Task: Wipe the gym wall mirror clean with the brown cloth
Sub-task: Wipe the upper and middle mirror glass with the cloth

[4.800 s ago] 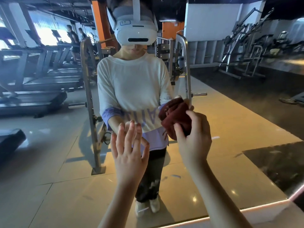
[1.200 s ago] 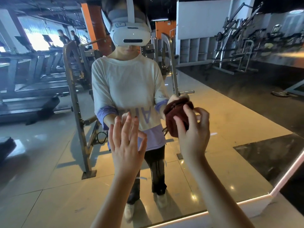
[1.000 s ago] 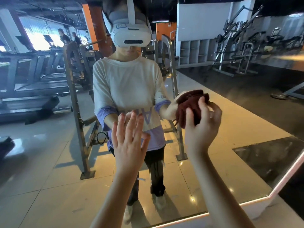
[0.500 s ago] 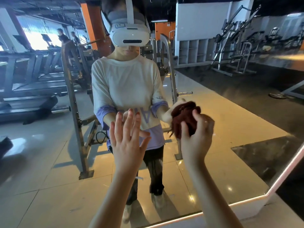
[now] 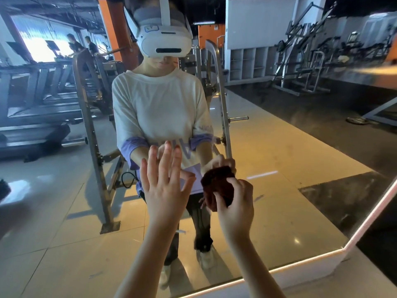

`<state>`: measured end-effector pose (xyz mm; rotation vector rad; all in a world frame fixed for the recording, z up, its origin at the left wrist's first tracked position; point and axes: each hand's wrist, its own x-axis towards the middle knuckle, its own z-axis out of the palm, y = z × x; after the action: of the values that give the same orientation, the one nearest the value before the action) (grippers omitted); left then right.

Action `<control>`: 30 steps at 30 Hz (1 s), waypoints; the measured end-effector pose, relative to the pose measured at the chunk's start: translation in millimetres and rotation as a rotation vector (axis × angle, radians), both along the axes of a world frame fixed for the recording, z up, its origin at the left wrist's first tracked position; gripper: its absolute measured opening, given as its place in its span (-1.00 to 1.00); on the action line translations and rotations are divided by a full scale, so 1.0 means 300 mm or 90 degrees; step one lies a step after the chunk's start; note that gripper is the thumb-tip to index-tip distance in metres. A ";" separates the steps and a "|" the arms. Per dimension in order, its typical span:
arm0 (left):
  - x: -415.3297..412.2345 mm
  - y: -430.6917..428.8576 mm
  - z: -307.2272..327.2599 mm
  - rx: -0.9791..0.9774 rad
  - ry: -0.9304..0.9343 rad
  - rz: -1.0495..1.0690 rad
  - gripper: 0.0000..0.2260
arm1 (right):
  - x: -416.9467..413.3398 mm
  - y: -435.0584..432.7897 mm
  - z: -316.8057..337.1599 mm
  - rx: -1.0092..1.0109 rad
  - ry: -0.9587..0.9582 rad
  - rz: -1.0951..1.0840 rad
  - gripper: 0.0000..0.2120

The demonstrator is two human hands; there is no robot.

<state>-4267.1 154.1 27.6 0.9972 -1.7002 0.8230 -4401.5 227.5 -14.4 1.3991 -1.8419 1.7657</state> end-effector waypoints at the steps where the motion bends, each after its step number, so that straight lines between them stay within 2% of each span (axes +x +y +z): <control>1: 0.000 0.000 0.000 0.000 0.000 -0.002 -0.38 | -0.023 0.000 -0.006 -0.002 -0.004 -0.003 -0.50; 5: 0.000 0.002 -0.002 0.014 0.004 -0.010 -0.38 | -0.070 0.013 -0.036 -0.026 -0.145 -0.090 -0.55; 7: 0.000 0.002 0.000 0.017 0.004 -0.007 -0.38 | -0.038 0.013 -0.051 -0.014 -0.179 -0.106 -0.54; 11: -0.004 0.007 0.000 0.017 0.009 -0.007 -0.37 | -0.002 0.015 -0.053 0.022 -0.078 -0.051 -0.55; 13: -0.009 0.012 0.002 0.023 0.014 -0.013 -0.38 | -0.058 0.018 -0.029 -0.002 -0.065 -0.064 -0.58; 14: -0.010 0.013 0.003 0.026 0.015 -0.015 -0.39 | -0.097 0.020 -0.014 -0.025 -0.094 -0.086 -0.58; 17: -0.012 0.018 0.006 0.037 0.024 -0.023 -0.39 | -0.193 0.018 0.025 -0.053 -0.280 -0.153 -0.56; 18: -0.015 0.022 0.009 0.040 0.028 -0.030 -0.39 | -0.194 0.016 0.031 -0.047 -0.293 -0.163 -0.55; 22: -0.082 0.038 0.030 0.022 -0.018 -0.074 -0.36 | -0.135 0.016 0.031 -0.041 -0.151 -0.115 -0.55; 25: -0.156 0.036 0.030 0.034 -0.045 -0.080 -0.37 | -0.205 0.019 0.066 -0.072 -0.078 -0.088 -0.56; 26: -0.169 0.032 0.025 0.034 -0.042 -0.070 -0.39 | -0.246 0.019 0.085 -0.091 -0.085 -0.098 -0.57; 29: -0.172 0.021 0.011 0.022 -0.036 -0.058 -0.42 | -0.331 0.015 0.129 -0.125 -0.229 -0.131 -0.56; 30: -0.173 0.020 0.009 0.018 -0.033 -0.058 -0.42 | -0.329 0.012 0.132 -0.125 -0.239 -0.136 -0.55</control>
<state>-4319.0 160.0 30.3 0.9178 -1.7921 0.7731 -4500.1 231.1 25.3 0.8090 -1.8402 2.1318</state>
